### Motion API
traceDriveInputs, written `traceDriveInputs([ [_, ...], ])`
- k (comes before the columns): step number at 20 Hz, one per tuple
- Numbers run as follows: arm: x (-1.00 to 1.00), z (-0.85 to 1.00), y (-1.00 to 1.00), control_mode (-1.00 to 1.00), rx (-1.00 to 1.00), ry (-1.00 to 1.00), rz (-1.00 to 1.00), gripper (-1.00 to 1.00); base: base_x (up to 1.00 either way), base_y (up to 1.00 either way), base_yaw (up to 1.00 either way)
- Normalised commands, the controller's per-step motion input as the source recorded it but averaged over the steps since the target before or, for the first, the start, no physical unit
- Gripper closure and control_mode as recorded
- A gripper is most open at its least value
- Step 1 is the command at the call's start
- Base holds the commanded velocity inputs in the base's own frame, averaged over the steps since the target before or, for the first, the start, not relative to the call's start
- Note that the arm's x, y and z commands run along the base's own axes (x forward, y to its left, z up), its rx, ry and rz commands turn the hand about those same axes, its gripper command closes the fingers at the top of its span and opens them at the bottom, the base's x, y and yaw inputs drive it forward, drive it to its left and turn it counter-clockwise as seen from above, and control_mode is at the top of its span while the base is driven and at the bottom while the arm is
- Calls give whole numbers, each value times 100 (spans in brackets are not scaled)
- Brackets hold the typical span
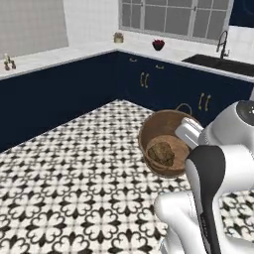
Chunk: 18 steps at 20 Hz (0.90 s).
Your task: Open the cabinet, pick up the bread from the cabinet and place it in the basket. Then move the basket to the dining counter.
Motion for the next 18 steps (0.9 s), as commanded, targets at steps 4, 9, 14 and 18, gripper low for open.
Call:
traceDriveInputs([
  [4, 0, 0, 0, 100, 0, 0, 0, 100, 100, 0, 83],
  [9, 0, 0, 0, 100, 0, 0, 0, 100, 100, -16, 54],
  [14, 0, 0, 0, 100, 0, 0, 0, 100, 100, 0, 39],
  [18, 0, 0, 0, 100, 0, 0, 0, 100, 100, 0, 24],
])
